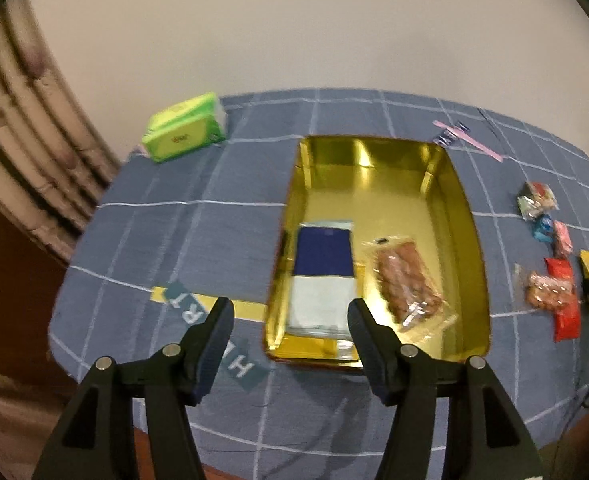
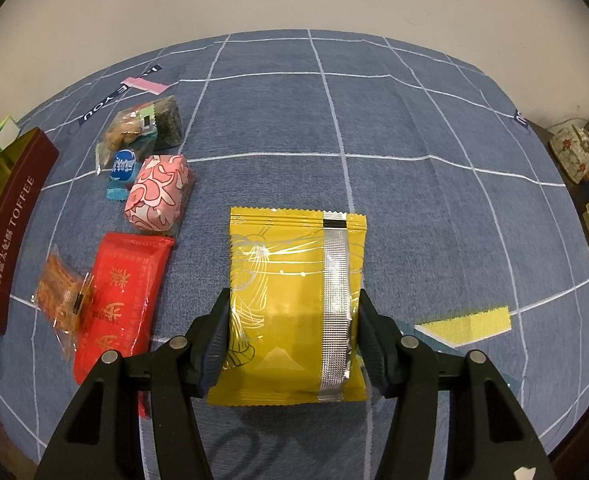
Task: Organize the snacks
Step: 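Lower the navy-and-white box into the gold tin and open the left gripper, then lower the large yellow packet into the tin beside the box, open right gripper, then grasp the red packet on the table with the right gripper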
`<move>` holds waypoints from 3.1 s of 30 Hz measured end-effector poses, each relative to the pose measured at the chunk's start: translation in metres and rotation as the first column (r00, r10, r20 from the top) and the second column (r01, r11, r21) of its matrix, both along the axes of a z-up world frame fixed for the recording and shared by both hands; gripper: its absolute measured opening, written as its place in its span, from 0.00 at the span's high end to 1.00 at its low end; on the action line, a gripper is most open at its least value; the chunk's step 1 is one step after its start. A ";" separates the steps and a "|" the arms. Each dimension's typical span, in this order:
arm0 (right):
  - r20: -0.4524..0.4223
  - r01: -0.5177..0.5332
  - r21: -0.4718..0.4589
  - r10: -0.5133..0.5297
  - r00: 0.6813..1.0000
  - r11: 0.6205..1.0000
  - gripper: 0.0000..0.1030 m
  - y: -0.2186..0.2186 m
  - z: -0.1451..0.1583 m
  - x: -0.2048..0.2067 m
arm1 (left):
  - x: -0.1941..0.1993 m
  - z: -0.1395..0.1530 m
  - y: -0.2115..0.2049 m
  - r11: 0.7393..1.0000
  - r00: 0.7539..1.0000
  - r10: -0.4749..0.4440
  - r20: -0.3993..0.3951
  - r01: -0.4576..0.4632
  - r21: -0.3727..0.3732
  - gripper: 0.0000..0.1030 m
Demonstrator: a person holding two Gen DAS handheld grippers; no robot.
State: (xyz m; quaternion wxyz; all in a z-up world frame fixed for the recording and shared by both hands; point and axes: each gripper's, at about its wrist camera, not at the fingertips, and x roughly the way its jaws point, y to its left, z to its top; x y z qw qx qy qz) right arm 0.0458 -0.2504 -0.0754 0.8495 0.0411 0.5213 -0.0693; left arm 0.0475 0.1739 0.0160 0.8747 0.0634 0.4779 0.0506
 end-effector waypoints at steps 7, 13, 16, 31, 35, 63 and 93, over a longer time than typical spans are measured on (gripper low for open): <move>-0.002 0.033 0.033 -0.033 0.999 0.999 0.48 -0.001 0.002 0.000 | -0.013 -0.003 0.017 0.999 0.998 0.054 0.034 -0.054 -0.001 0.41; 0.036 0.055 0.030 -0.056 0.998 0.998 0.48 0.001 0.022 -0.003 | -0.021 -0.010 0.032 0.994 0.995 0.100 0.014 -0.099 -0.044 0.41; 0.056 0.038 0.039 -0.040 0.998 0.999 0.48 0.010 0.038 -0.002 | -0.023 -0.010 0.037 0.992 0.993 0.113 0.013 -0.112 -0.053 0.41; 0.123 -0.307 0.120 0.293 0.948 0.944 0.48 0.187 0.081 0.023 | -0.042 -0.007 0.068 0.969 0.972 0.232 0.029 -0.229 -0.094 0.41; 0.121 -0.397 0.115 0.384 0.916 0.911 0.48 0.238 0.080 0.030 | -0.044 -0.008 0.076 0.962 0.966 0.257 0.021 -0.254 -0.102 0.41; 0.025 -0.477 0.121 0.478 0.878 0.870 0.43 0.321 0.041 0.044 | -0.043 -0.014 0.077 0.954 0.963 0.269 -0.004 -0.267 -0.138 0.41; -0.019 -0.061 0.106 0.063 0.998 0.992 0.35 0.067 0.028 0.037 | -0.041 -0.019 0.068 0.963 0.968 0.249 -0.012 -0.249 -0.107 0.41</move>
